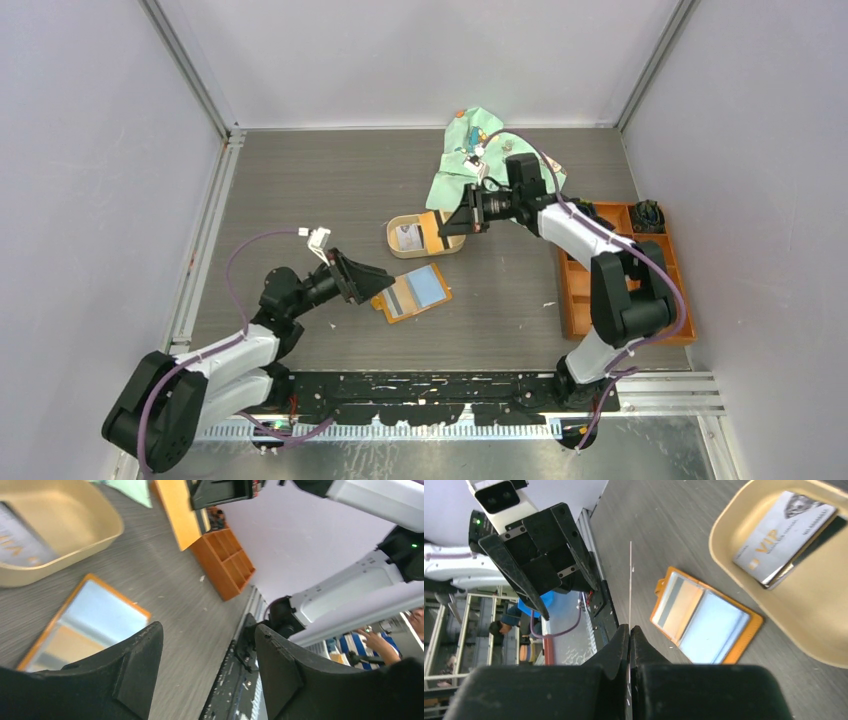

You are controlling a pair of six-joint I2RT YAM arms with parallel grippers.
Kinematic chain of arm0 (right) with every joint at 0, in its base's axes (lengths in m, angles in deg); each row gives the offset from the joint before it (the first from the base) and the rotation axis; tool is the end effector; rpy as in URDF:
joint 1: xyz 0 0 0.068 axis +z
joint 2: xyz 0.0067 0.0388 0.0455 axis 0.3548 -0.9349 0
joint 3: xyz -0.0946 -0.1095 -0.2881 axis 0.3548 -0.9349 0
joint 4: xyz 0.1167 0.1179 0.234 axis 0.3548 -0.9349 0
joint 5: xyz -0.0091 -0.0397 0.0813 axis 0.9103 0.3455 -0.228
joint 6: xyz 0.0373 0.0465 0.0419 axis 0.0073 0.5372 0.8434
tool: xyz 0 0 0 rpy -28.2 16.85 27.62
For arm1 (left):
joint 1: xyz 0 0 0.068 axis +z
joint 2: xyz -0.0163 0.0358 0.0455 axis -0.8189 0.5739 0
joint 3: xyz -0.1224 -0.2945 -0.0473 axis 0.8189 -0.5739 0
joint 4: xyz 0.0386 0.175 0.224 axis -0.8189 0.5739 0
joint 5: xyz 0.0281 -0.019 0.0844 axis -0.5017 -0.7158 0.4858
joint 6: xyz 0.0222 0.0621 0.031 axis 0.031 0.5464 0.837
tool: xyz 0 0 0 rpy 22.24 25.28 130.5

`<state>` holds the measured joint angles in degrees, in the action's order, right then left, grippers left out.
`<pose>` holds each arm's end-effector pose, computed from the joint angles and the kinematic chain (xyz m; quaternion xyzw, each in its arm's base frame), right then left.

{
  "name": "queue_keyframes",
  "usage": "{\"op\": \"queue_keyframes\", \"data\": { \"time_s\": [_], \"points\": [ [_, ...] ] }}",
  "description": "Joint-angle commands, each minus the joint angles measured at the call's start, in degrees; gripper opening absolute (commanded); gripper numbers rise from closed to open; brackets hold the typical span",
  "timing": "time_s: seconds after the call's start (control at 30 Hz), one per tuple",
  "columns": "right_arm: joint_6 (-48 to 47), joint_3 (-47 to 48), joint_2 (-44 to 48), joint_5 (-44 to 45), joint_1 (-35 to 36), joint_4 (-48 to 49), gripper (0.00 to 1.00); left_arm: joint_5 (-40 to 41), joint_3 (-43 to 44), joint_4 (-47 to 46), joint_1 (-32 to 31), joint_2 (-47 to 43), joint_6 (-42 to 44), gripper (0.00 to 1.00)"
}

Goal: Put the credit cards into the card holder
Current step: Pick up the credit card from the storage box.

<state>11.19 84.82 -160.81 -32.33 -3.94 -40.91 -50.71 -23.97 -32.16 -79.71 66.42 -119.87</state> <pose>0.3552 0.1636 0.2719 -0.2054 0.7794 0.5569 0.2006 0.1666 -0.1140 0.2189 0.0391 0.6920 -0.5940 0.4084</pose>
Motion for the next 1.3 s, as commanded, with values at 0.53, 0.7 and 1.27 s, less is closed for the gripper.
{"op": "queue_keyframes", "data": {
  "time_s": [0.53,0.7,1.27],
  "points": [
    [-2.9,-11.6,13.0,-11.9,9.7,17.6,0.01,14.7,5.0,-5.4,-16.3,1.3,11.1,0.58],
    [-3.6,-11.7,13.1,-12.1,11.4,17.2,0.01,14.3,6.5,-5.5,-17.5,3.6,10.8,0.44],
    [-55.8,-8.0,15.9,-11.9,10.4,-25.2,0.63,3.3,7.9,18.7,-18.8,-3.7,24.2,0.00]
  ]
}}
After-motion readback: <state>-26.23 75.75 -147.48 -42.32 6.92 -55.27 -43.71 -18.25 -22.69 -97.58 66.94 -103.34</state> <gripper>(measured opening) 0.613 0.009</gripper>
